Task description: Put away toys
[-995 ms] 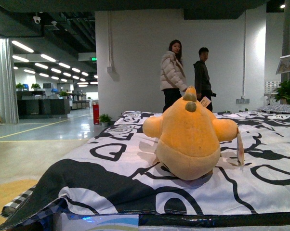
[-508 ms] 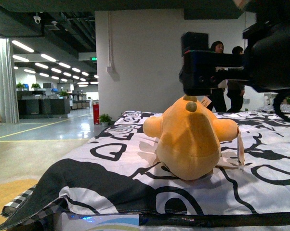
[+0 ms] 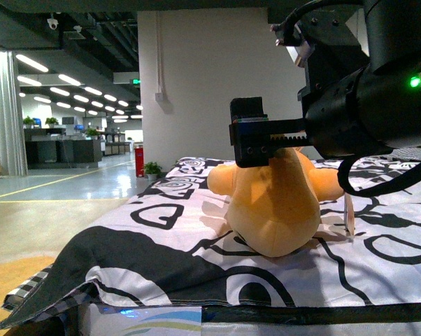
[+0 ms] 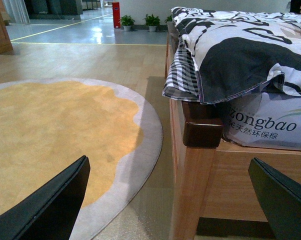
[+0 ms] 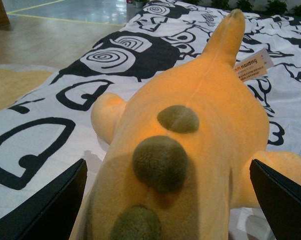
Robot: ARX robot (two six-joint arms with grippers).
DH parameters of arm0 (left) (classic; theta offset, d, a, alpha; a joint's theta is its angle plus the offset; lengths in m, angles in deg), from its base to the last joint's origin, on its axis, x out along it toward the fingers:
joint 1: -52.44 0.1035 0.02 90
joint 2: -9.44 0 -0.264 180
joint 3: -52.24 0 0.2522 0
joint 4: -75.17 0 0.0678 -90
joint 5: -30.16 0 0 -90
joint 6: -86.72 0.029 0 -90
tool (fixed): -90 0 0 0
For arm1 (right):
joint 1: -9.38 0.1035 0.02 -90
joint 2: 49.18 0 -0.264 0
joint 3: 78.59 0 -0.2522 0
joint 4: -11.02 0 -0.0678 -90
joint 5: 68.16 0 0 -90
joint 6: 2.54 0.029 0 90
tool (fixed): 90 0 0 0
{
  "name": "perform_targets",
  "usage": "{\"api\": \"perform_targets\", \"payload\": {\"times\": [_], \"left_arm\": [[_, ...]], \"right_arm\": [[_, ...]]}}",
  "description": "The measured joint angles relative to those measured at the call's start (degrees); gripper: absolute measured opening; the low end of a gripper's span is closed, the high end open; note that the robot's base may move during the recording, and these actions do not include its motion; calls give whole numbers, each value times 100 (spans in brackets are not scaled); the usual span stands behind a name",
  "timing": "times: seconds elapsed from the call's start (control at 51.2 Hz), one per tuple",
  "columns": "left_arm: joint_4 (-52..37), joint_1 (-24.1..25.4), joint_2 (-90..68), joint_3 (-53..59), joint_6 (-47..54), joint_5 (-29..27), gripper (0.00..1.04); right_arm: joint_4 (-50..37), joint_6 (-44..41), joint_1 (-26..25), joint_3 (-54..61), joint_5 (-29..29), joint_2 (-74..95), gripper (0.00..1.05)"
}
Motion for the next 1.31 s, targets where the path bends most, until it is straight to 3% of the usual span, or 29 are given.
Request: {"api": "perform_targets", "payload": {"times": [0.742, 1.015, 1.171, 1.308], "left_arm": [[0, 0, 0, 0, -2, 0, 99], [0, 0, 0, 0, -2, 0, 99], [0, 0, 0, 0, -2, 0, 99], [0, 0, 0, -2, 0, 0, 99]], "right_arm": [[-282, 181, 114, -17, -365, 704, 98], [-348, 302, 205, 179, -339, 555, 65], [-223, 448, 190, 260, -20, 136, 37], [-125, 566, 127, 317, 361, -284, 21]]}}
